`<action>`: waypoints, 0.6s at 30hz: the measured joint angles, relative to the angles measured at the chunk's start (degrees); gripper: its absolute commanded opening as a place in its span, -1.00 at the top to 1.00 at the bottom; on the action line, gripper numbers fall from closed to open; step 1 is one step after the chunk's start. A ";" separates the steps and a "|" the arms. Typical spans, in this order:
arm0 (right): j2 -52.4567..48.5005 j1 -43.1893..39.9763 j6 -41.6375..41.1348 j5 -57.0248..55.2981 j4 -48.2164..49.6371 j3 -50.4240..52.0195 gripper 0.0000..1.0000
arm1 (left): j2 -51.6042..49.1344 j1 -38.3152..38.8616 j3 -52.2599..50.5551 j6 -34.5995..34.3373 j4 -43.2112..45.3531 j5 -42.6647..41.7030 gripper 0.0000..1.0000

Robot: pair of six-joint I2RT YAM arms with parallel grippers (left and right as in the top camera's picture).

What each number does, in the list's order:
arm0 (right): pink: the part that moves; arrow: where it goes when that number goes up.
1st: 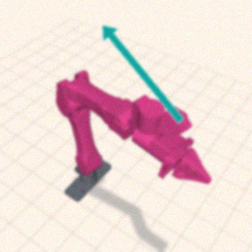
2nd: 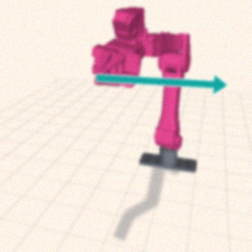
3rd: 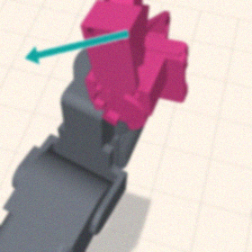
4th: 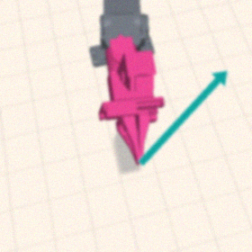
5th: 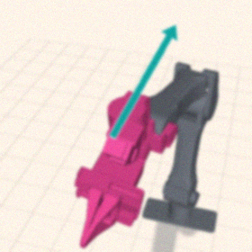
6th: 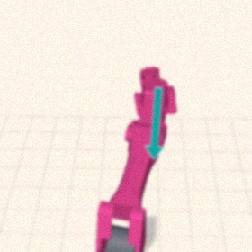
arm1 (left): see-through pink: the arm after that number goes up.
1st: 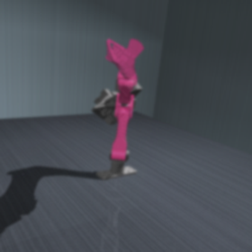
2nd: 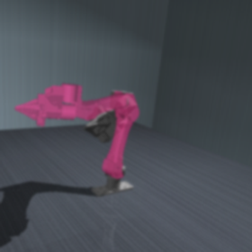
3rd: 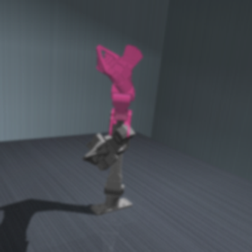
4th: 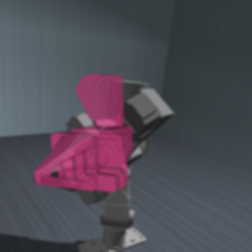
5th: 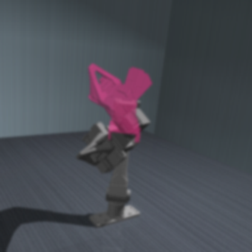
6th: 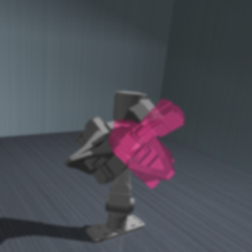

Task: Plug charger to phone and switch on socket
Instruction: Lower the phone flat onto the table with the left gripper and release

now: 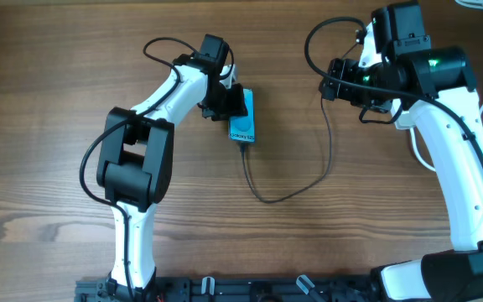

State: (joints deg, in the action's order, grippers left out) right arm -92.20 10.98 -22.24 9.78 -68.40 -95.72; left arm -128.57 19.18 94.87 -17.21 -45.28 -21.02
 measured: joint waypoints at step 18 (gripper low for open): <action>0.00 -0.07 0.46 0.00 -2.34 0.00 -0.76 | 2.32 -0.85 3.02 0.15 -10.88 10.71 -0.73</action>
State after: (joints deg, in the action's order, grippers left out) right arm -92.20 10.92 -21.78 9.78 -70.74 -95.72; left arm -126.26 18.33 97.89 -17.06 -56.16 -10.31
